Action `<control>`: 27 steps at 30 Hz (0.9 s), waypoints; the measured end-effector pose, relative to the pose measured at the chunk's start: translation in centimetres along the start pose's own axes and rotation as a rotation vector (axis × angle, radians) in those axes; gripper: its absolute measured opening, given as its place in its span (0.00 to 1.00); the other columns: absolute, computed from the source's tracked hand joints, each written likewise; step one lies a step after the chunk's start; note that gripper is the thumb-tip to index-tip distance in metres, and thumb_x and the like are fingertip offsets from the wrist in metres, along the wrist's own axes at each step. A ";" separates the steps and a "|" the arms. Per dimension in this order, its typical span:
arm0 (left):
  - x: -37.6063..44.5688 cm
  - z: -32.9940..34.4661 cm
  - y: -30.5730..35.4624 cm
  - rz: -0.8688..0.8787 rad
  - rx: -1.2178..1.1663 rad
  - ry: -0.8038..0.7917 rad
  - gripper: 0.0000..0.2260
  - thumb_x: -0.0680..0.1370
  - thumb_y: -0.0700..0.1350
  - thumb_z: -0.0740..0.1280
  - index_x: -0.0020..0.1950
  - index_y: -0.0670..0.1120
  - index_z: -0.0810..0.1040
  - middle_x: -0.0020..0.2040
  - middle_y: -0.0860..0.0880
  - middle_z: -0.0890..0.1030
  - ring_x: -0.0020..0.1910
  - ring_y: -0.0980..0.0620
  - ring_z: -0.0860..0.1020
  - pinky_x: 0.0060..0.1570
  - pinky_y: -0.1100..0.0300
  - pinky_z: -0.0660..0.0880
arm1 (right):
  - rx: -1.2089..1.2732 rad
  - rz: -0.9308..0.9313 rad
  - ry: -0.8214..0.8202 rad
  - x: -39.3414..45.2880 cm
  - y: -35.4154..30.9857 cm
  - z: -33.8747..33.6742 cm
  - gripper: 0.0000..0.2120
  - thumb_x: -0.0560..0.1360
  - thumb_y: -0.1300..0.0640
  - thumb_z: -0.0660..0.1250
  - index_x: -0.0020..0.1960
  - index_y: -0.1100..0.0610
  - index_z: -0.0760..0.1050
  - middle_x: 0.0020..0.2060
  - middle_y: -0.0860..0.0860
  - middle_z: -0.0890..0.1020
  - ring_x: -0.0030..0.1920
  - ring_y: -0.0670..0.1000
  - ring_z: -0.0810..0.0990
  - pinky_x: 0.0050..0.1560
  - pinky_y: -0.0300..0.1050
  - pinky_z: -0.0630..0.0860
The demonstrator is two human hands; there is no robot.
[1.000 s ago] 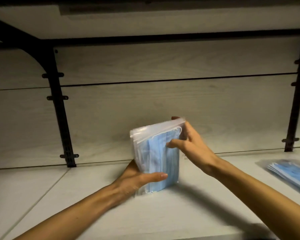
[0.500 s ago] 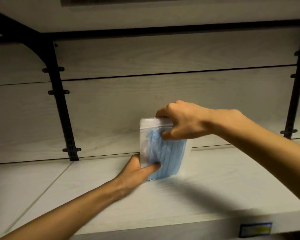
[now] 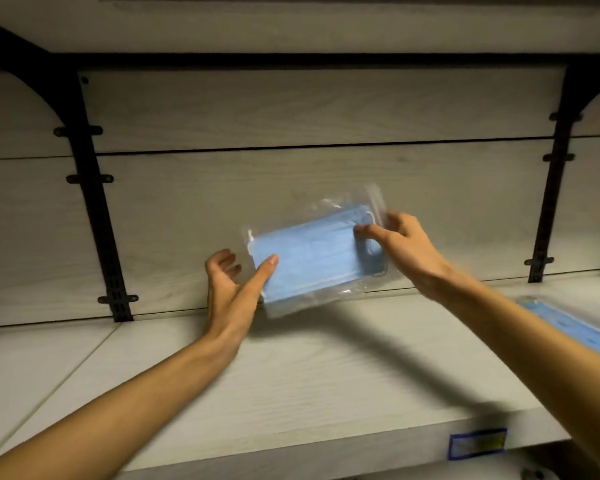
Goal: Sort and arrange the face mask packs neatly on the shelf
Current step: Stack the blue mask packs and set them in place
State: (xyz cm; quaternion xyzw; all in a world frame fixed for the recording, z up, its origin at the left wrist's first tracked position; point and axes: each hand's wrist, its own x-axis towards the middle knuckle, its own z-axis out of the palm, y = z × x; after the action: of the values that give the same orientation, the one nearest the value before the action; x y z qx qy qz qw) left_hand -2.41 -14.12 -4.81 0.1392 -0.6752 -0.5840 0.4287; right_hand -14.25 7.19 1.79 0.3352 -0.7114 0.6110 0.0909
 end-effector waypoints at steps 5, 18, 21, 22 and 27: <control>-3.1 2.2 -1.2 -0.334 -0.202 -0.305 0.47 0.62 0.63 0.80 0.75 0.54 0.62 0.71 0.53 0.73 0.70 0.54 0.73 0.73 0.51 0.67 | 0.699 0.299 0.182 -2.5 2.5 2.5 0.12 0.79 0.62 0.66 0.61 0.64 0.77 0.54 0.57 0.85 0.54 0.59 0.83 0.58 0.56 0.80; -0.2 4.4 0.4 -0.004 -0.159 -0.105 0.13 0.78 0.40 0.73 0.62 0.43 0.78 0.54 0.48 0.86 0.54 0.50 0.84 0.55 0.56 0.80 | 0.458 0.325 -0.081 -3.2 4.1 1.9 0.22 0.71 0.65 0.74 0.64 0.57 0.77 0.56 0.54 0.85 0.56 0.52 0.83 0.55 0.46 0.78; 0.3 4.5 0.6 0.092 -0.127 -0.170 0.17 0.77 0.36 0.73 0.65 0.42 0.75 0.58 0.45 0.84 0.58 0.49 0.83 0.58 0.53 0.80 | 0.284 0.230 -0.112 -2.7 4.4 1.3 0.23 0.71 0.64 0.76 0.63 0.53 0.76 0.53 0.49 0.86 0.51 0.46 0.84 0.47 0.38 0.77; 0.1 4.5 0.1 0.082 -0.108 -0.196 0.20 0.76 0.35 0.73 0.66 0.43 0.73 0.60 0.45 0.83 0.59 0.48 0.82 0.61 0.51 0.78 | 0.218 0.201 -0.136 -2.8 4.7 1.4 0.23 0.71 0.65 0.76 0.62 0.53 0.77 0.52 0.48 0.86 0.51 0.45 0.85 0.47 0.36 0.78; -1.9 4.8 -2.0 -0.020 -0.056 -0.342 0.24 0.76 0.35 0.73 0.70 0.45 0.70 0.62 0.45 0.81 0.62 0.48 0.81 0.67 0.45 0.75 | 0.078 0.115 -0.227 -4.3 6.9 2.9 0.21 0.72 0.73 0.70 0.63 0.60 0.77 0.49 0.49 0.87 0.48 0.44 0.85 0.47 0.36 0.79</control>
State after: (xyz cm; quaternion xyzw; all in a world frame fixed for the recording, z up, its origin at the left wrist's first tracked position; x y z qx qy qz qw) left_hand -5.43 -10.18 -7.19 0.0324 -0.7203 -0.6219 0.3054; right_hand -14.21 6.22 -6.76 0.3642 -0.7108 0.6005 -0.0383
